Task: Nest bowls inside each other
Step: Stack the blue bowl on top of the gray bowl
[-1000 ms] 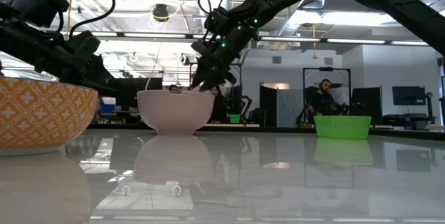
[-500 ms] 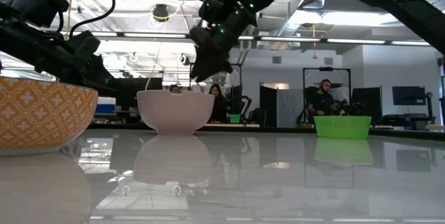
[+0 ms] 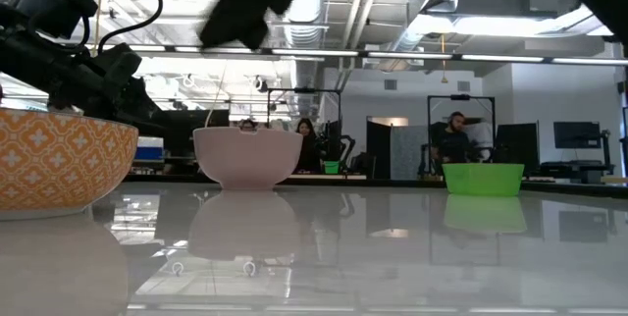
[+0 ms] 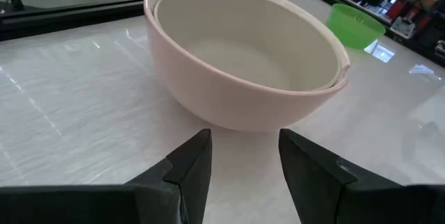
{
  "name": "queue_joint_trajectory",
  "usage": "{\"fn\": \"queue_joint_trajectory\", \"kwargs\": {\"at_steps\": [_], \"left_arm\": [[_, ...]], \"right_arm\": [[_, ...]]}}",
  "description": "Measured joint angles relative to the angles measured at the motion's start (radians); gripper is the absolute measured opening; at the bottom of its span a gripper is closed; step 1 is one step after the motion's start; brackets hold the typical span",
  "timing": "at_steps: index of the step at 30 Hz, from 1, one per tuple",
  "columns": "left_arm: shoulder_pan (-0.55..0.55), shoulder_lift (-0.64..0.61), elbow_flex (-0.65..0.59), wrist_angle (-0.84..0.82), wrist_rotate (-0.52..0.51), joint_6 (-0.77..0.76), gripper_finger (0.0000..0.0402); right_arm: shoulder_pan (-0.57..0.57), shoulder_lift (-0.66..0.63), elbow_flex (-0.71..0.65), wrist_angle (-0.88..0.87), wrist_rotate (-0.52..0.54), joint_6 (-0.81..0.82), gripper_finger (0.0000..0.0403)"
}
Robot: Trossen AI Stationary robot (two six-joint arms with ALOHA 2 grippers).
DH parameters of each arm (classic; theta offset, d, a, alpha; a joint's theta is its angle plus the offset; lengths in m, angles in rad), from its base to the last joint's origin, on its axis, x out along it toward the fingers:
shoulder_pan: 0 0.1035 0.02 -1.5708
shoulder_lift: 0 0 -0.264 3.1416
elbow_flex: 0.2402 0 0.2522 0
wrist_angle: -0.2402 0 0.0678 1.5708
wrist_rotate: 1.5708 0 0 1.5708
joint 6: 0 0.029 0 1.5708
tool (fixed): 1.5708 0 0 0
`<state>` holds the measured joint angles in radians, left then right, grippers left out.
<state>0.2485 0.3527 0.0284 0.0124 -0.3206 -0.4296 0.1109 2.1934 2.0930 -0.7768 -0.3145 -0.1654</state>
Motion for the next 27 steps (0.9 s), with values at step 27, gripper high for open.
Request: {"fn": "queue_joint_trajectory", "kwargs": {"at_steps": [27], "left_arm": [[0.0,0.0,0.0,0.0,0.001,0.0,0.0158]], "right_arm": [[0.171,0.218,-0.003,0.334,0.162,-0.309,0.0269]]}}
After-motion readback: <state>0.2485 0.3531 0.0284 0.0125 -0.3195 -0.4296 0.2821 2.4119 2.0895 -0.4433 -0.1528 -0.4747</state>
